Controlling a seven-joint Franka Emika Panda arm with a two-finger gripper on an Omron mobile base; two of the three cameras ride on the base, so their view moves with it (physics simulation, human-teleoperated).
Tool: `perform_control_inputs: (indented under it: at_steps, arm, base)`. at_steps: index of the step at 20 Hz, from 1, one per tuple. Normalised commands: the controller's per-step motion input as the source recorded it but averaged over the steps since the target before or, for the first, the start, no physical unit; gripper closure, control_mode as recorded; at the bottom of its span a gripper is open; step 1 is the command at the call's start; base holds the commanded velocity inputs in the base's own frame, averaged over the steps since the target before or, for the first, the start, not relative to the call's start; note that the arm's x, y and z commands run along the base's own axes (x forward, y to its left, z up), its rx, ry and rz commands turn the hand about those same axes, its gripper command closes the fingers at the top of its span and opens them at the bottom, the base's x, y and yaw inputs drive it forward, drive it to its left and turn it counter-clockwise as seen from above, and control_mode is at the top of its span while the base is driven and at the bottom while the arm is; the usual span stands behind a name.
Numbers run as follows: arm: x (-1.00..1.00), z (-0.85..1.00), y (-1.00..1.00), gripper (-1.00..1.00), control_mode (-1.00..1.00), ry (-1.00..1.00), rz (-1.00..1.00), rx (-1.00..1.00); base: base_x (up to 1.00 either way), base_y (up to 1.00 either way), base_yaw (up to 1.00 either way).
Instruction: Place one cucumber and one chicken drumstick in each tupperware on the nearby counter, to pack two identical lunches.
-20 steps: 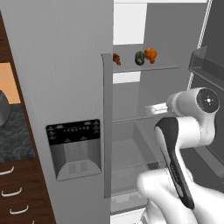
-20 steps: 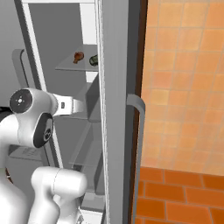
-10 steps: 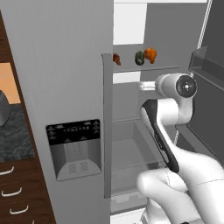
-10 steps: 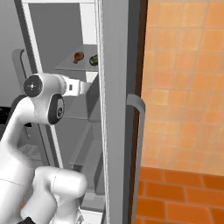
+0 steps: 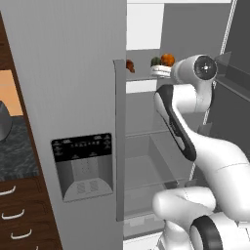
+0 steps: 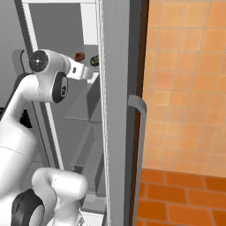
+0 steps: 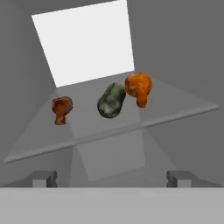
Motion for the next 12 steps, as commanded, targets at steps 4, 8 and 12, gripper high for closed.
perform_control_inputs:
  at_steps: [4, 8, 12]
  arm:
    - [0.74, 0.00, -0.01, -1.00, -1.00, 0.16, 0.00, 0.00]
    - [0.90, 0.00, -0.11, -1.00, -1.00, 0.16, 0.00, 0.00]
    - [0.89, -0.11, -0.04, -1.00, -1.00, 0.13, 0.00, 0.01]
  base:
    - [0.00, 0.00, 0.00]
    - [0.00, 0.00, 0.00]
    - [0.00, 0.00, 0.00]
